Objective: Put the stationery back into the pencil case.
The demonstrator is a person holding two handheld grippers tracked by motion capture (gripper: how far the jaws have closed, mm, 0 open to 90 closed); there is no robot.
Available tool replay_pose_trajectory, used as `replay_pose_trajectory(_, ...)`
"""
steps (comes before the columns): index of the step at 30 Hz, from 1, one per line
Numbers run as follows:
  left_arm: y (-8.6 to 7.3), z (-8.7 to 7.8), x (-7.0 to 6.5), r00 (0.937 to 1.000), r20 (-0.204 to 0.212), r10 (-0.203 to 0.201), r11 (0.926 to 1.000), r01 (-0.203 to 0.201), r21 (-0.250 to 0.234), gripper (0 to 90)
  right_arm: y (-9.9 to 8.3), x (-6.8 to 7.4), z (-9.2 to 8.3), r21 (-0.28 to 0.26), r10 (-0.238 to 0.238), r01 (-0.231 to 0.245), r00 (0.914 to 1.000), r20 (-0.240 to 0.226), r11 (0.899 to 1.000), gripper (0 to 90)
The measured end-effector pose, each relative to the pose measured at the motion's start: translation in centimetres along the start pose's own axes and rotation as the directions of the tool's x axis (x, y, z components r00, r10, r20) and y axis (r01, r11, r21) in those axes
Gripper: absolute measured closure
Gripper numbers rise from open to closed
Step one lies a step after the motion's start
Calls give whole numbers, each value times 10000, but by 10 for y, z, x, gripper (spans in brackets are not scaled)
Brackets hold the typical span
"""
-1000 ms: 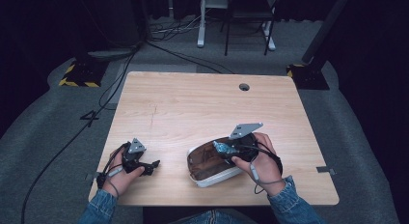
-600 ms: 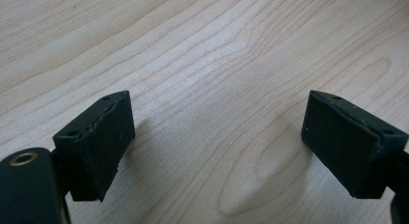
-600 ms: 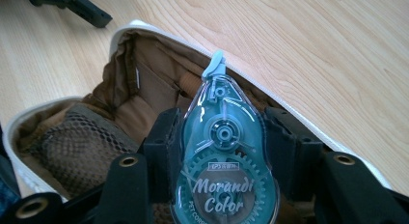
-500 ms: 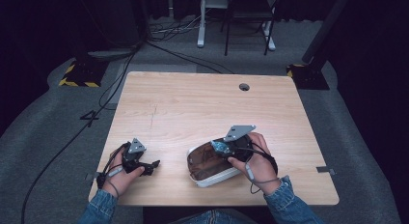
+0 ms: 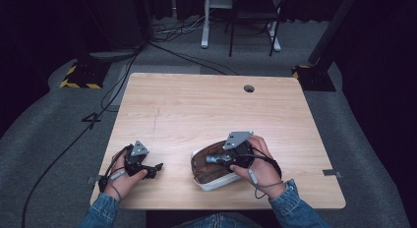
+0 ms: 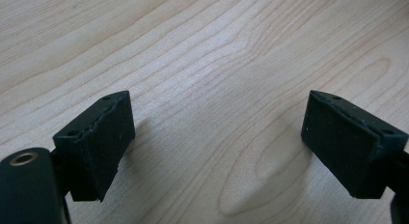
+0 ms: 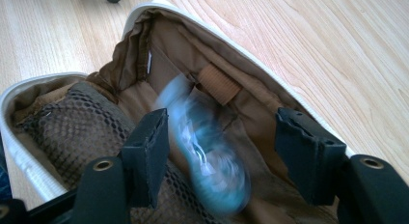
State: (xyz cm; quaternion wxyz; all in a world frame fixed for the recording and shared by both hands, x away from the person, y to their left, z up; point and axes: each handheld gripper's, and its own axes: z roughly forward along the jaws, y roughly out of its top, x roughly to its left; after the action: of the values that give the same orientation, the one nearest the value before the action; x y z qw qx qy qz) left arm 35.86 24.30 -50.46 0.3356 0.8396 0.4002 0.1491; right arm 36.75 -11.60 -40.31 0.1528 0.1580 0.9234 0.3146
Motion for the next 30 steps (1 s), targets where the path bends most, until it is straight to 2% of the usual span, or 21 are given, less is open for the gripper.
replay_pose_trajectory(2, 0, 0, 0, 10000, 3, 11, 10000, -11, 2, 118, 0, 0, -1, -87, 181, -181, 9998, -10, 9998, 374)
replay_pose_trajectory(12, 0, 0, 0, 10000, -7, 16, 10000, -16, -2, 118, -3, -6, -14, -518, 510, -501, 9986, 153, 9974, 371)
replay_pose_trajectory(13, 0, 0, 0, 10000, -4, 17, 10000, -17, -5, 118, -6, -9, -19, -707, 744, -731, 9971, 171, 9948, 368)
replay_pose_trajectory(15, 0, 0, 0, 10000, -6, 17, 10000, -17, -3, 118, -8, -11, -22, -868, 872, -853, 9960, 194, 9926, 361)
replay_pose_trajectory(19, -1, 0, -1, 10000, 15, -66, 10000, 66, -45, 118, -12, -17, -32, -1350, 1279, -1250, 9917, 130, 9829, 333)
replay_pose_trajectory(21, -1, -1, 0, 10000, -8, 25, 10000, -25, -13, 118, -13, -19, -35, -1499, 1367, -1337, 9906, 95, 9796, 323)
replay_pose_trajectory(25, -2, -2, 0, 10000, -38, 30, 10000, -30, -21, 118, -21, -28, -46, -2013, 1832, -1782, 9831, 64, 9632, 282)
replay_pose_trajectory(30, -2, -2, 0, 10000, -28, 29, 10000, -29, -28, 118, -31, -38, -58, -2337, 2238, -2133, 9744, 194, 9486, 242)
